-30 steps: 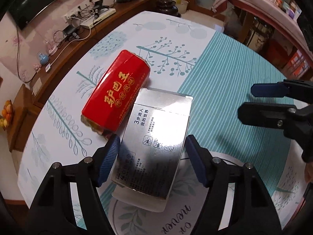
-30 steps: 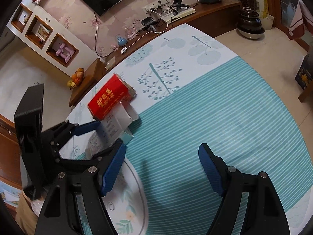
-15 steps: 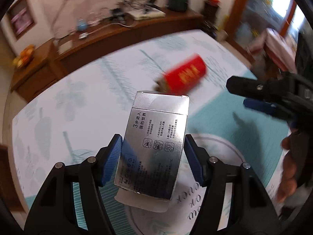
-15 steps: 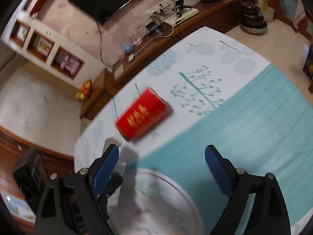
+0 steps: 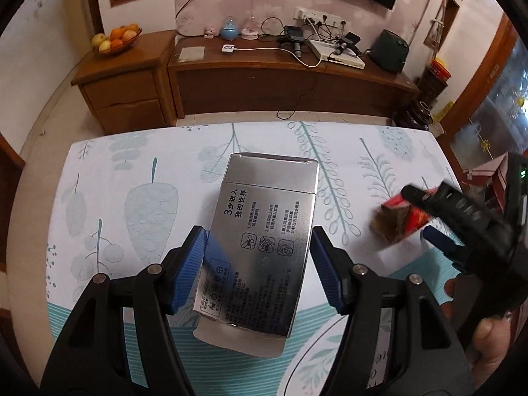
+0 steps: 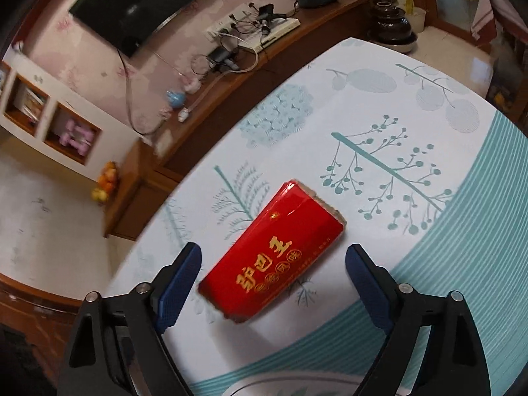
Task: Collect trash
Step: 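Grasp the silver box with the left tool while the right tool grasps the red tin, then carry the silver box and red tin with both tools over the bin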
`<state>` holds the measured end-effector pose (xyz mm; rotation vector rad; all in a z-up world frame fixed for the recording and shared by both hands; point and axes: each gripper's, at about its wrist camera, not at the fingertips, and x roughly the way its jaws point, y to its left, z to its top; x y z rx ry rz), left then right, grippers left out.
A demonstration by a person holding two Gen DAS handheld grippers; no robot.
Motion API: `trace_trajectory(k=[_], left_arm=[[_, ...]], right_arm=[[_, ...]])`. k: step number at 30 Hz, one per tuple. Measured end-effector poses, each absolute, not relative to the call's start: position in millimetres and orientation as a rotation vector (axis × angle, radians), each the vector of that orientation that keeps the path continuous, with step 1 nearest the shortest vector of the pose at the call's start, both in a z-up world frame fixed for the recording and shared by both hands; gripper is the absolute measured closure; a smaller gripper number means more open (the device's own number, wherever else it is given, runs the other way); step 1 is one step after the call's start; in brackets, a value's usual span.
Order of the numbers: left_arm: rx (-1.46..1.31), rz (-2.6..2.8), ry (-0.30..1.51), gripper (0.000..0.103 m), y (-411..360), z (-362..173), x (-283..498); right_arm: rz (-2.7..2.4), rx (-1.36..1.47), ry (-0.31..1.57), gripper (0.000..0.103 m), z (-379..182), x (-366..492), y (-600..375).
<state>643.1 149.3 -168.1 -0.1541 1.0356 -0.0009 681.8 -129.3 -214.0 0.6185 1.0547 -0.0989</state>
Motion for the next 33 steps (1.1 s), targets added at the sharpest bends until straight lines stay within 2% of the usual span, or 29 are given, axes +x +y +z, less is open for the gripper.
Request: trace_trajectory(k=[1,4,5,13,20,27,33], left_arm=[[-0.156,0.001,1.038,0.042,150,-170,644],[-0.151,-0.009,1.045,0.042,149,-173,644],[-0.146,-0.014,1.047,0.042,147,-174,643],[-0.115,-0.061,1.080,0.042,129,-175,612],[-0.112,-0.123,1.094,0.042,115,-142,538],[-0.096,-0.203,1.080,0.042,85,-91,407],[-0.113,-0.281,1.081,0.042,48,-69,277]], right_arm=[[-0.106,0.580,1.053,0.023,-215,682,-125],[-0.021,0.532,1.057,0.052,-218,682,-115],[-0.003,0.533,1.056,0.057,-218,679,-114],[0.122,0.509,1.063,0.063,-205,637,-119],[0.240,0.525,1.061,0.063,-167,526,-143],[0.299,0.491,1.045,0.063,-120,375,-171],[0.309,0.408,0.985,0.063,-78,235,-189]])
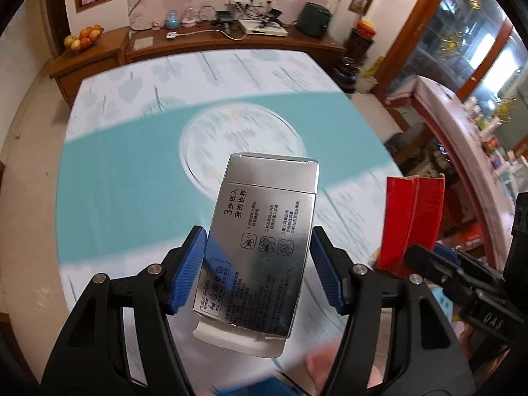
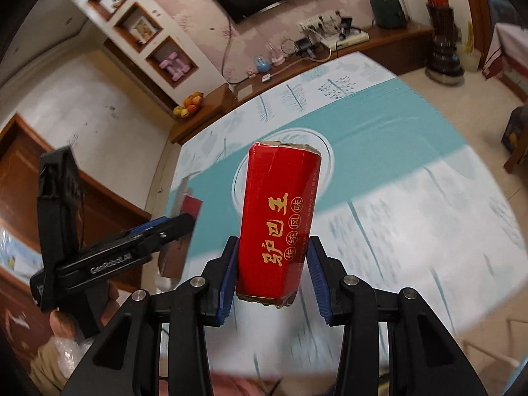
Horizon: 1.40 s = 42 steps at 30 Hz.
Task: Collect trash
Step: 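Carry the silver box and red tin with both tools over the bin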
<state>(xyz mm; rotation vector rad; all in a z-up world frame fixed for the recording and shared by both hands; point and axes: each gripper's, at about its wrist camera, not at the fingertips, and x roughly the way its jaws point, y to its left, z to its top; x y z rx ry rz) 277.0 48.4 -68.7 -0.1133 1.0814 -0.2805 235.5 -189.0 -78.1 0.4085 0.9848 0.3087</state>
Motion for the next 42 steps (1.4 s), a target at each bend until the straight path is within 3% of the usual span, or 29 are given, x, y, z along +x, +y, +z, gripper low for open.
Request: trace_trajectory(k=[9,16,28,35,42], left_arm=[[-0.150,-0.376,1.066,0.042,-9,-73,105],[-0.030,-0.384,1.148,0.042,-45,-132,20],[0.185,-0.452,1.345,0.042,-104,-273,-11],[0.271,-0.416,1.440,0.042,-132,-359,-1],[0.262,-0.382,1.471,0.041,-135,-403,24]], right_arm=[[0.284,0.340,0.980,0.063,-87,47,-206],[0.219,0.319,1.046,0.063,-160,-57,-228],[0.087,0.489,1.264,0.063,-338,-116,-288],[0.010,0.644,1.350,0.063,-427,-100,-306],[-0.042,0.768,1.392,0.062,-489,-76,-320]])
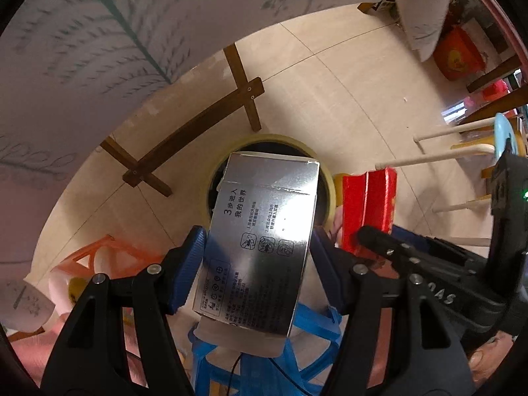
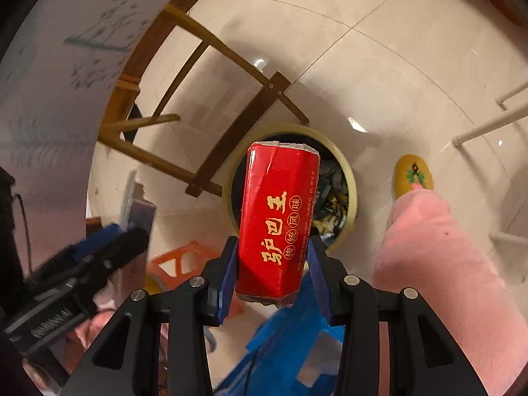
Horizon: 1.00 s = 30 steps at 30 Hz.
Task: Collect trash
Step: 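Carry the silver box and red tin with both tools over the bin, then open the left tool dropping the silver box while the right tool drops the red tin into the bin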
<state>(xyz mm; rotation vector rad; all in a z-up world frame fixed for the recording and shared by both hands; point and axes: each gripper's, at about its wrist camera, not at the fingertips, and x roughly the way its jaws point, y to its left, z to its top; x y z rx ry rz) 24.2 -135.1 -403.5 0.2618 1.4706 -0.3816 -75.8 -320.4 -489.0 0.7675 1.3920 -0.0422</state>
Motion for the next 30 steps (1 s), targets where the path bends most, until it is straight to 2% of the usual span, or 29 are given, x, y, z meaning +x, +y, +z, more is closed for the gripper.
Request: trace_trajectory(k=[10,12,14,18,23,30], left_arm=[[0.202,-0.347,1.466,0.039,-127,-428,60],[0.197,-0.345,1.467,0.039,-126,-431,62],[0.213,-0.344,1.463,0.038,-124,-437,63],[0.241,-0.357,1.478,0.034,-125,-444,57],[0.249,-0.363,1.472,0.021,-124,-442,52],[0.248,-0.366,1.426,0.020,-120,-422,44]], right_arm=[[-0.039,0.750,1.400,0.059,-508,-19,-316],[-0.039,0.742,1.398,0.055,-511,-14,-314],[-0.045,0.732,1.398,0.045,-514,-11,-312],[-0.049,0.727,1.401,0.044,-516,-9,-309],[-0.067,0.731,1.405,0.044,-520,-10,-312],[-0.052,0.666,1.380,0.044,-513,-10,-304]])
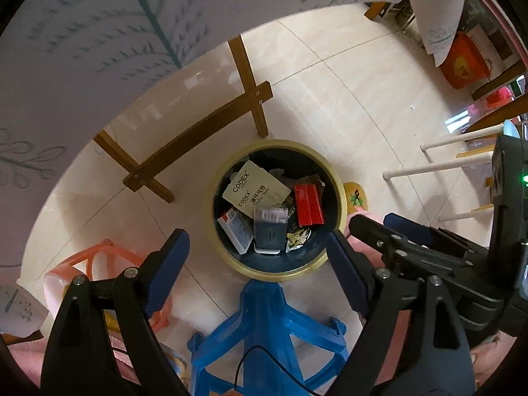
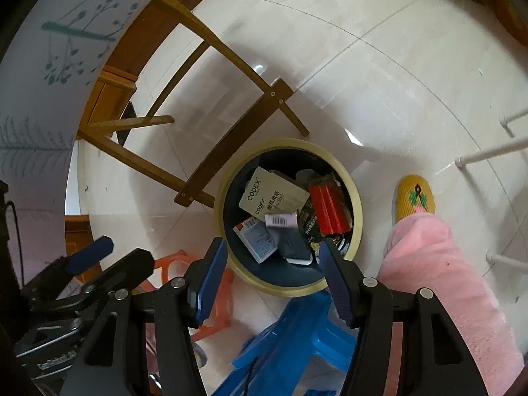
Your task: Collect trash
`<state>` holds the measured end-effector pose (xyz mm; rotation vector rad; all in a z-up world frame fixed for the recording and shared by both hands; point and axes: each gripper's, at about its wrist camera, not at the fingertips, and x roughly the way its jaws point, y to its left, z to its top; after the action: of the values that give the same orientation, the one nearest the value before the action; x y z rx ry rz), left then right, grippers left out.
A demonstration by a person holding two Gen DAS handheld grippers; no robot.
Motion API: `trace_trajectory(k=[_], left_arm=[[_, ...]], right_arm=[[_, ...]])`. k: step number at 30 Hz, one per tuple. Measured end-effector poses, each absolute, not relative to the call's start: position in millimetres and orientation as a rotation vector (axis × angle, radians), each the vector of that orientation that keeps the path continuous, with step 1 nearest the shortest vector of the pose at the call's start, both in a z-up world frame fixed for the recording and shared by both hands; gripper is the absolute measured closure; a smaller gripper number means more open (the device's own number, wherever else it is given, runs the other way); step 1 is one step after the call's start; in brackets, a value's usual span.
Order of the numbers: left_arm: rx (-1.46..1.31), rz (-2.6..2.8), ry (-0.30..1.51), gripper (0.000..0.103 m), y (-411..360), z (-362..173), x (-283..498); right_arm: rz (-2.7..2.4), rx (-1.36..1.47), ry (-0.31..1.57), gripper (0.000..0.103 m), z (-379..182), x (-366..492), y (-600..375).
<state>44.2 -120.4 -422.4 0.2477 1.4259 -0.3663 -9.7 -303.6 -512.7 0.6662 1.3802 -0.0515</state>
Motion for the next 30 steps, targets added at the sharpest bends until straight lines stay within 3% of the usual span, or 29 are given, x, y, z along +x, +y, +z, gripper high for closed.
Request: trace_trajectory(k=[16,30], left_arm=[[0.206,-0.281,1.335,0.020,-87,-345,13],[0.052,-0.191,1.240,0.020,-54,-248,-1]], right_arm=[[0.014,0.548,1.248,0.044,-445,-35,-291],[0.092,0.444,1.173,0.044,-330,-59,-264]])
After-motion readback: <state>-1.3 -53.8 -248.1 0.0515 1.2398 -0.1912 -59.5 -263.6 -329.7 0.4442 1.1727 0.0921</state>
